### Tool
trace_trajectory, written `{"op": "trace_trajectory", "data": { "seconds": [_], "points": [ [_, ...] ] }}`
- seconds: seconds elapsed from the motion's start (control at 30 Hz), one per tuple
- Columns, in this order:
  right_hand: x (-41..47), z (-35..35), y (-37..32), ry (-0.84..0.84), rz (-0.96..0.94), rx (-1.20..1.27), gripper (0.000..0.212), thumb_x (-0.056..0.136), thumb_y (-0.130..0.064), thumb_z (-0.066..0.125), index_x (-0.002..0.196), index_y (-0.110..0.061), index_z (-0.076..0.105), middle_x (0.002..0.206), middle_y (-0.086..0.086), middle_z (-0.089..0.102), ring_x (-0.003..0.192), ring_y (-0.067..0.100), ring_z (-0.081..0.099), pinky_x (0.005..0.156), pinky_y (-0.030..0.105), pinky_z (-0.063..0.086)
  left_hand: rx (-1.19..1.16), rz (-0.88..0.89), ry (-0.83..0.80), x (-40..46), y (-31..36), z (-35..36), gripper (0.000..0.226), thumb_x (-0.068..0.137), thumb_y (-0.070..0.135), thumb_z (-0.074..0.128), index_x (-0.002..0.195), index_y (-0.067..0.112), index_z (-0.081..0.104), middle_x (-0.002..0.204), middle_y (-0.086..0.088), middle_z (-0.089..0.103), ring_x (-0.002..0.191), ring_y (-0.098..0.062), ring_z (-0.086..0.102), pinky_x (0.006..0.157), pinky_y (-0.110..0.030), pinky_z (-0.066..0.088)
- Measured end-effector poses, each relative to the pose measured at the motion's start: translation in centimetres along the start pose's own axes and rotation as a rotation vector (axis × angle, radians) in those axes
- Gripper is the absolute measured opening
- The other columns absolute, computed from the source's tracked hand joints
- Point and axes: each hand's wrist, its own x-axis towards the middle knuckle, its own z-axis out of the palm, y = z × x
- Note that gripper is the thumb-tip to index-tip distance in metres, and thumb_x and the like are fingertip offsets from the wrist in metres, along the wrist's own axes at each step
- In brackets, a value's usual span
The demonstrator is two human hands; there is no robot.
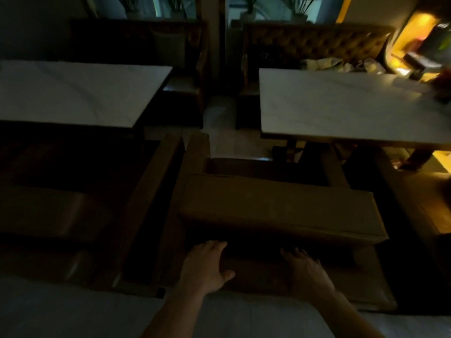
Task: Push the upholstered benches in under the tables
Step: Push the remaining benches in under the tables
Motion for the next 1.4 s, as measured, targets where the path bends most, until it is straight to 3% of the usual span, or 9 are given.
{"op": "trace_trajectory", "data": {
  "seconds": [0.23, 0.5, 0.77, 0.97, 1.1, 1.2, 1.4],
  "points": [
    [-5.2, -3.1, -1.5, 0.166, 0.063, 0.041, 0.082, 0.094, -0.036, 0.061, 0.159, -0.033, 0.011, 0.167, 0.006, 0.015, 0.154, 0.029, 0.012, 0.121, 0.051, 0.018, 0.032, 0.142, 0.103, -2.6, 3.3, -5.2, 0.08, 0.087, 0.061, 0.06, 0.153, 0.034, 0.023, 0.16, 0.008, 0.024, 0.145, -0.017, 0.023, 0.119, -0.04, 0.021],
    [-10.0, -4.2, -3.8, 0.306, 0.097, 0.061, 0.088, 0.089, -0.059, 0.06, 0.159, -0.031, 0.014, 0.167, 0.004, 0.014, 0.153, 0.028, 0.013, 0.123, 0.05, 0.018, 0.009, 0.223, 0.154, -5.4, 3.3, -7.2, 0.084, 0.081, 0.067, 0.062, 0.151, 0.038, 0.025, 0.158, 0.008, 0.027, 0.144, -0.018, 0.025, 0.116, -0.043, 0.021],
    [-13.7, -5.5, -2.0, 0.424, 0.073, 0.031, 0.087, 0.087, -0.064, 0.058, 0.158, -0.03, 0.021, 0.166, 0.006, 0.017, 0.153, 0.027, 0.016, 0.122, 0.051, 0.02, 0.073, 0.269, 0.185, -6.7, 7.1, -7.9, 0.088, 0.081, 0.067, 0.063, 0.152, 0.038, 0.019, 0.161, 0.007, 0.02, 0.147, -0.02, 0.018, 0.118, -0.046, 0.019],
    [-17.3, -5.8, 5.3, 0.497, 0.113, 0.015, 0.081, 0.088, -0.063, 0.057, 0.156, -0.035, 0.024, 0.163, 0.003, 0.024, 0.151, 0.027, 0.021, 0.121, 0.051, 0.022, 0.076, 0.312, 0.159, -7.3, 14.4, -6.2, 0.09, 0.079, 0.069, 0.063, 0.152, 0.042, 0.018, 0.162, 0.01, 0.018, 0.147, -0.019, 0.019, 0.115, -0.046, 0.023],
    [-21.3, -4.8, 13.9, 0.484, 0.175, 0.058, 0.075, 0.089, -0.05, 0.061, 0.153, -0.04, 0.022, 0.163, 0.005, 0.021, 0.151, 0.032, 0.018, 0.12, 0.055, 0.019, 0.099, 0.366, 0.134, -8.2, 22.5, -2.6, 0.089, 0.08, 0.07, 0.061, 0.152, 0.042, 0.017, 0.162, 0.01, 0.018, 0.147, -0.02, 0.019, 0.116, -0.046, 0.025],
    [-25.3, -3.9, 21.3, 0.503, 0.239, 0.078, 0.088, 0.085, -0.057, 0.066, 0.156, -0.038, 0.018, 0.161, 0.005, 0.023, 0.148, 0.031, 0.024, 0.119, 0.052, 0.023, 0.104, 0.419, 0.102, -9.4, 29.5, 1.2, 0.089, 0.08, 0.07, 0.06, 0.153, 0.041, 0.017, 0.162, 0.01, 0.018, 0.147, -0.018, 0.02, 0.116, -0.044, 0.024],
    [-32.0, -3.0, 34.0, 0.523, 0.335, 0.142, 0.086, 0.087, -0.063, 0.06, 0.157, -0.034, 0.02, 0.165, 0.01, 0.019, 0.15, 0.031, 0.021, 0.12, 0.05, 0.025, 0.088, 0.532, 0.075, -12.0, 42.1, 7.7, 0.089, 0.08, 0.071, 0.059, 0.153, 0.04, 0.017, 0.16, 0.01, 0.023, 0.145, -0.016, 0.024, 0.115, -0.041, 0.026]
  ]
}}
